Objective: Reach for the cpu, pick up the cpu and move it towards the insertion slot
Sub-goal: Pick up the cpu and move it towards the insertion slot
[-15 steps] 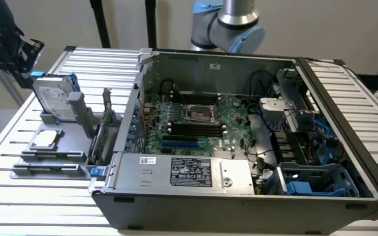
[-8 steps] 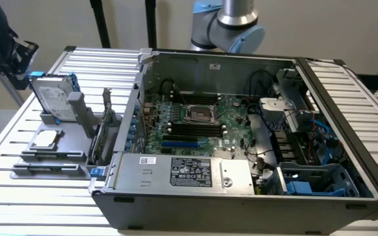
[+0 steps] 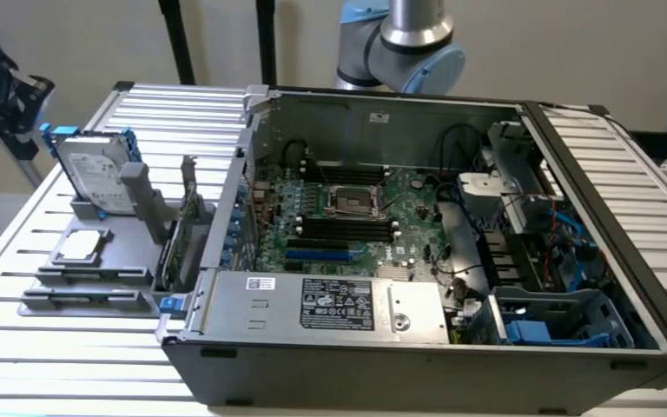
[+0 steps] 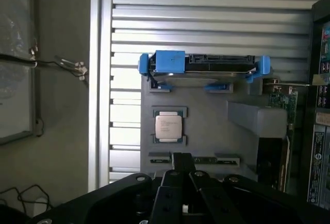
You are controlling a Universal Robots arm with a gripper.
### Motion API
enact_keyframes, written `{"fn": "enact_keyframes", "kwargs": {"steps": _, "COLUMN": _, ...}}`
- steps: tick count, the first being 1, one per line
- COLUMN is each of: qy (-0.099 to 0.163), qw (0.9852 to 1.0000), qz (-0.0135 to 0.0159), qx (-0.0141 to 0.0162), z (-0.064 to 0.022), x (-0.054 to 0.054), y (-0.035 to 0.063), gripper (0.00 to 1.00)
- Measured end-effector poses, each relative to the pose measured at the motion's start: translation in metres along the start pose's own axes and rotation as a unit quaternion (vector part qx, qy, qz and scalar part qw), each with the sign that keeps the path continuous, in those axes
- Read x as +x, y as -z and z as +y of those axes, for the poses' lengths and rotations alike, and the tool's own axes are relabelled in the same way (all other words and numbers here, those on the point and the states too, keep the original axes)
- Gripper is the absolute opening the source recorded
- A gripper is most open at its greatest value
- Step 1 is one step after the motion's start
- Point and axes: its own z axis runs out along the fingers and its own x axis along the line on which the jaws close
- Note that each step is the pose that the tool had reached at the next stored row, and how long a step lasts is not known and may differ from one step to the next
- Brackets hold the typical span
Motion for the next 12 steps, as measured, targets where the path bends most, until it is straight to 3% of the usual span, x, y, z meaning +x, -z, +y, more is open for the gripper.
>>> {"fn": "enact_keyframes", "kwargs": {"steps": 6, "qy": 0.006, "qw": 1.0, "qz": 0.0022, "qx": 0.0, "z": 0.0004, "x": 0.003, "y": -0.0044, "gripper": 0.11}}
{"fn": "enact_keyframes", "kwargs": {"steps": 12, "qy": 0.009, "qw": 1.0, "qz": 0.0031, "qx": -0.0001, "z": 0.0012, "x": 0.014, "y": -0.0074, "gripper": 0.11}}
